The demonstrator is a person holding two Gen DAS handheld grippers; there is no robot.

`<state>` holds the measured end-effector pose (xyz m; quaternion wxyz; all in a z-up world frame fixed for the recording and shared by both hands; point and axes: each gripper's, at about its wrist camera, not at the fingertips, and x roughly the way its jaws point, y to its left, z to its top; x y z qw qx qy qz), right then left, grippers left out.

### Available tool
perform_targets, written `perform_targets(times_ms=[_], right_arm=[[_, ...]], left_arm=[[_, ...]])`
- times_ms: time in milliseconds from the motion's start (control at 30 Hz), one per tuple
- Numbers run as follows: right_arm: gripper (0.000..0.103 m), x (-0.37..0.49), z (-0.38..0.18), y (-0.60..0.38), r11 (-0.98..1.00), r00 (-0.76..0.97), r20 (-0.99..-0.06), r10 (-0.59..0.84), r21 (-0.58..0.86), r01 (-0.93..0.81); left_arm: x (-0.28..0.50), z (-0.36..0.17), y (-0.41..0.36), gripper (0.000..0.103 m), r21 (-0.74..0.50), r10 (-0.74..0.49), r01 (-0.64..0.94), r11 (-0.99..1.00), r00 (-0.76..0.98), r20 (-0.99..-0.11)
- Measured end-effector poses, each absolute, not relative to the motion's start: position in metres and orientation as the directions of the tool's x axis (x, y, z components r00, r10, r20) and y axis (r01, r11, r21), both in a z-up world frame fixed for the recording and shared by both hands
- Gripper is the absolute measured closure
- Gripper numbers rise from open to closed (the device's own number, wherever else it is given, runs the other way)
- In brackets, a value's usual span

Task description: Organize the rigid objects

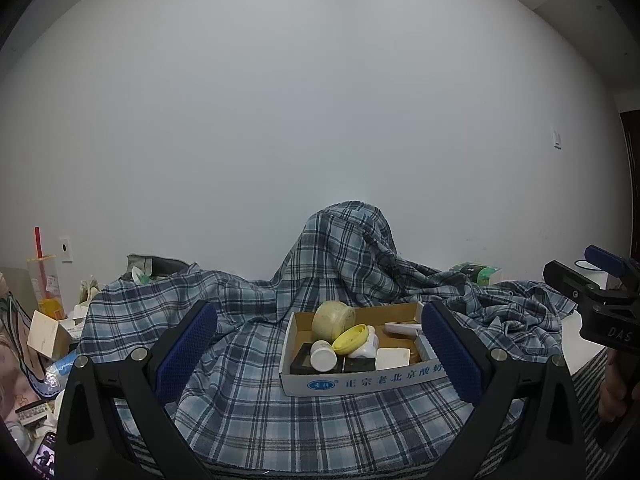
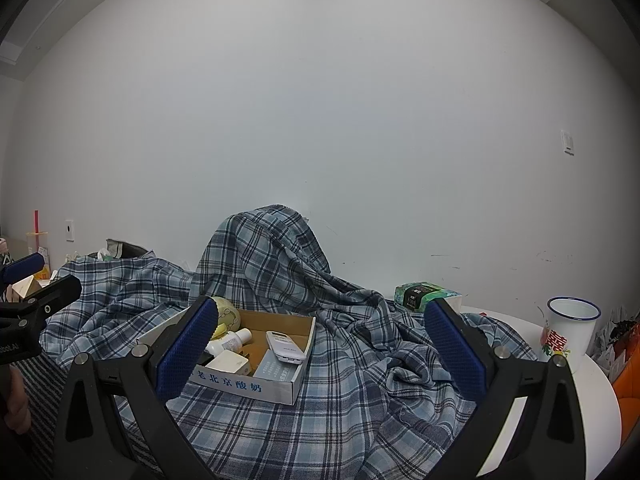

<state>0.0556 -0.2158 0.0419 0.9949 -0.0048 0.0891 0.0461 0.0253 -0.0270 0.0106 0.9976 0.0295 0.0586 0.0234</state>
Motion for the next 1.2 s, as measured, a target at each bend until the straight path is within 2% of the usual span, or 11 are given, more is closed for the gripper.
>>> perform_targets(times_ms=[1200], right_arm=[[0.0, 0.0552, 0.0417, -0.214, 0.996, 0.979, -0.185, 0.088, -0.003, -0.09]], left_arm=[[0.0255, 0.0104, -0.027, 0.0, 0.062, 0.053, -0.046, 0.997, 0.992, -0.114]])
